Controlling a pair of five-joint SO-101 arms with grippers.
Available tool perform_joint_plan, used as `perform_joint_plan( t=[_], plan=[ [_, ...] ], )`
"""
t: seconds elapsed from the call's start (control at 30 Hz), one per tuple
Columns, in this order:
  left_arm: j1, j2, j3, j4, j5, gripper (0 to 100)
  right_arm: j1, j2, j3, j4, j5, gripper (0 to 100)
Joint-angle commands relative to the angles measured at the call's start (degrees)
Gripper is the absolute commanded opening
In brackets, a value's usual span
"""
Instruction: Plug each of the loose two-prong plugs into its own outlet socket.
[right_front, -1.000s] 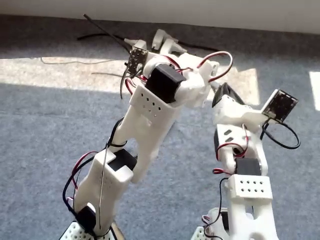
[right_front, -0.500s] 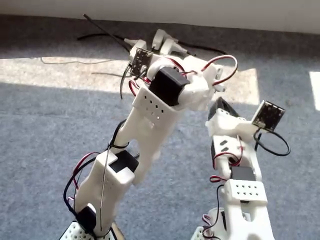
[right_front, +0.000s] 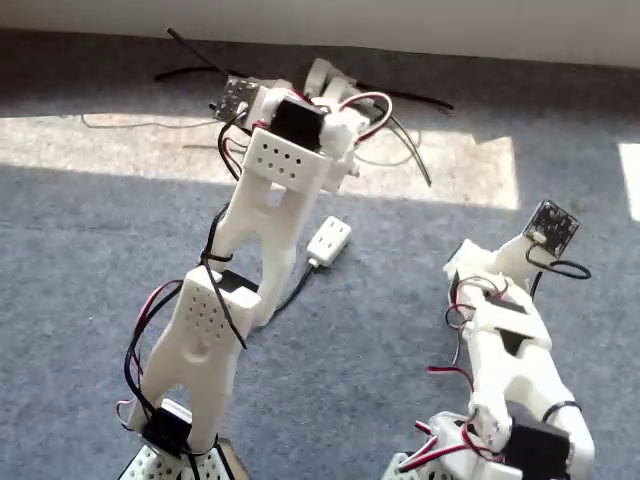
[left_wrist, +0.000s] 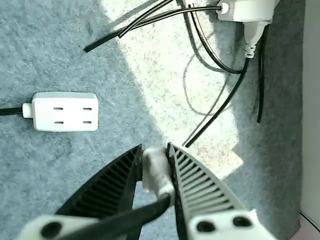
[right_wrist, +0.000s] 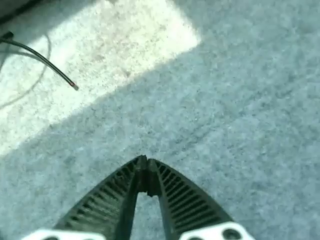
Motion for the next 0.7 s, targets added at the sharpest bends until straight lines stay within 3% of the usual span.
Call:
perform_joint_plan(
  t=[0.0, 0.4, 0.67],
  plan=[
    [-0.4, 1.89, -0.31, 0.7, -2.81, 1, 0.48, 2.77, -9.01, 7.52, 1.14, 0.9],
    [2.68, 8.4, 1.8, 0.62, -16.7, 1, 0.13, 3.21, -9.71, 7.43, 1.14, 0.9],
    [4.26, 9.45, 1.8, 0.62, -22.33, 1, 0.13, 3.21, -9.71, 7.34, 1.14, 0.9]
  ],
)
